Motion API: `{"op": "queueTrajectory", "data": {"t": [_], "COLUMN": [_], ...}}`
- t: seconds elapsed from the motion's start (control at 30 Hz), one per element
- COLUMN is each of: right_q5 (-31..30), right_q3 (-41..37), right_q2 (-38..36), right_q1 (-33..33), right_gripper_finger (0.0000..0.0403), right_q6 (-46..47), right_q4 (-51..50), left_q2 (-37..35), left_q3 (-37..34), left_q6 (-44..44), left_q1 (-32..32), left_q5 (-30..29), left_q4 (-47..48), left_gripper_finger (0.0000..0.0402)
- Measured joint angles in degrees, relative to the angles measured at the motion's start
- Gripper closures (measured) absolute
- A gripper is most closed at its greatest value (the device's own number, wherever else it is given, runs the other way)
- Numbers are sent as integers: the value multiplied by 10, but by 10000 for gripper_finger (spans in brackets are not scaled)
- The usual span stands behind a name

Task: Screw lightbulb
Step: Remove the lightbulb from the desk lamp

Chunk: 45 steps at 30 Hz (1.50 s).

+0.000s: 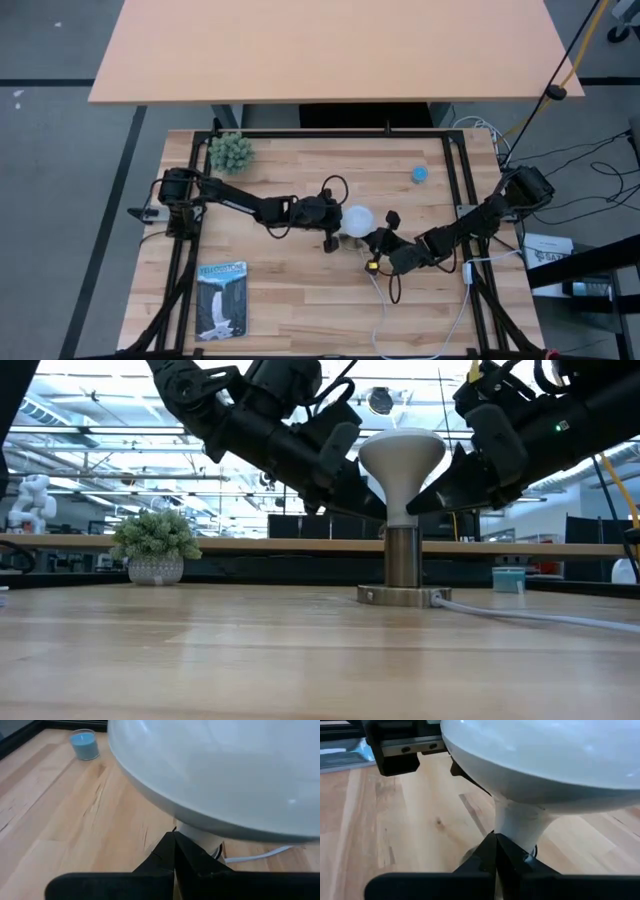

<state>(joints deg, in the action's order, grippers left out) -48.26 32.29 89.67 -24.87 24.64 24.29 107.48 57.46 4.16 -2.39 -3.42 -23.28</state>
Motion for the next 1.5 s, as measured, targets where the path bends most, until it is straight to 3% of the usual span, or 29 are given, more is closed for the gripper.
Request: {"op": "queueTrajectory", "data": {"t": [0.4,0.53,0.6,0.8,1.03,1.5], "right_q5": [-16,-61,-51,-38,12,19], "right_q3": [0,0,0,0,0,0], "right_q2": [-3,-2,-2,-3,-4,-4], "right_q1": [-6,0,-3,-15,-27,-37], "right_gripper_finger": [403,403,403,403,403,403], "right_q6": [39,75,91,97,89,77], "right_q4": [-50,-89,-95,-88,-43,-56], "left_q2": [-2,1,1,-1,-30,-37], "left_q3": [0,0,0,0,1,0], "left_q6": [33,32,27,26,42,30], "left_q1": [-33,-59,-70,-89,-60,-17], "left_q5": [-15,38,39,-28,-87,-95], "left_q4": [27,35,31,69,143,179], "left_gripper_finger": [401,401,401,401,401,401]}}
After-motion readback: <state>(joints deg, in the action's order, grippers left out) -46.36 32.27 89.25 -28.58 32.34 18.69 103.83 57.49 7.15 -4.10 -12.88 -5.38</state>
